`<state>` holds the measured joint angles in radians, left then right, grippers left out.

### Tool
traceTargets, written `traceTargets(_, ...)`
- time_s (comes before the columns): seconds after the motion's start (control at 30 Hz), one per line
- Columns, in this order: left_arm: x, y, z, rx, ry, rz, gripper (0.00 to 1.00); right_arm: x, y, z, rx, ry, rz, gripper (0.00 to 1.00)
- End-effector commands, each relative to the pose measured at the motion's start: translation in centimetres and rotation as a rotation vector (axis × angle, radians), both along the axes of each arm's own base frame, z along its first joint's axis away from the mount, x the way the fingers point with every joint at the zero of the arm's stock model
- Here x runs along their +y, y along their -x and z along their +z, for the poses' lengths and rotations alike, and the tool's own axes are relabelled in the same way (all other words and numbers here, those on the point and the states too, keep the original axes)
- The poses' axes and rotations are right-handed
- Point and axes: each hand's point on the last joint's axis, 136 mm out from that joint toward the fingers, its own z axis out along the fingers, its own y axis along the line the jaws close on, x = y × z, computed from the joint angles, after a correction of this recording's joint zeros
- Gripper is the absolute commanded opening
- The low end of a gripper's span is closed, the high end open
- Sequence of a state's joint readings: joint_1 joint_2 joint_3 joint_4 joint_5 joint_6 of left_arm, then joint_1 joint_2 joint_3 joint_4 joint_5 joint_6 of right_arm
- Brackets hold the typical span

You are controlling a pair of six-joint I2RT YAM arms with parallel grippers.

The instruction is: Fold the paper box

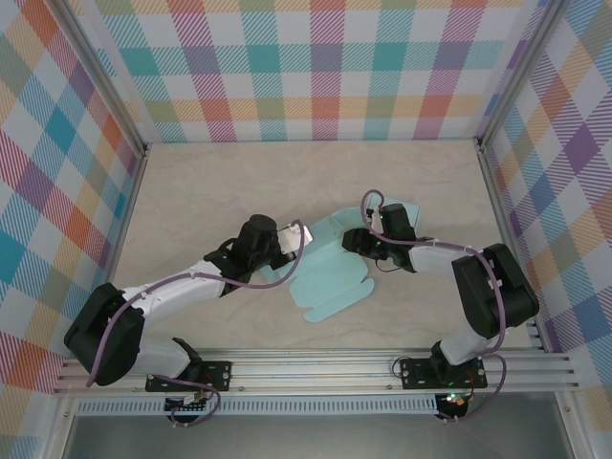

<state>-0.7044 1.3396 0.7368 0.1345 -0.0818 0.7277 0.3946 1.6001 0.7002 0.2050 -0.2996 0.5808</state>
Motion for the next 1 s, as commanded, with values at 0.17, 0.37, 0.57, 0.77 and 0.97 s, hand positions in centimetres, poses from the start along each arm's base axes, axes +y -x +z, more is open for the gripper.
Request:
traceTargets(0.17,-0.2,0.1,0.4,-0.027,0.001,-0.014,0.00,-1.9,-0.2,0.7,-0.064,0.086,-0.070,0.58)
traceTargets(0.37,-0.4,0.1,0.5,-0.025,0.004,-0.016,0.00,-0.1,-0.2,1.4,-0.092,-0.007,-0.006,0.52)
traceTargets(0.57,-0.7,-0.1,0.3,-0.016,0.010,-0.019,0.00,2.0,0.0,2.8,-0.125,-0.093,0.059,0.40)
traceTargets(0.77,-1.0,-0.6,-0.2,0.005,0.001,-0.008,0.00,3.5,0.7,4.1,-0.151,-0.086,0.098,0.29)
traceTargets(0.97,-1.5,-0.8,-0.1,-0.003,0.016,-0.018,0.00,4.9,1.3,2.8,-0.126,-0.063,0.115,0.26)
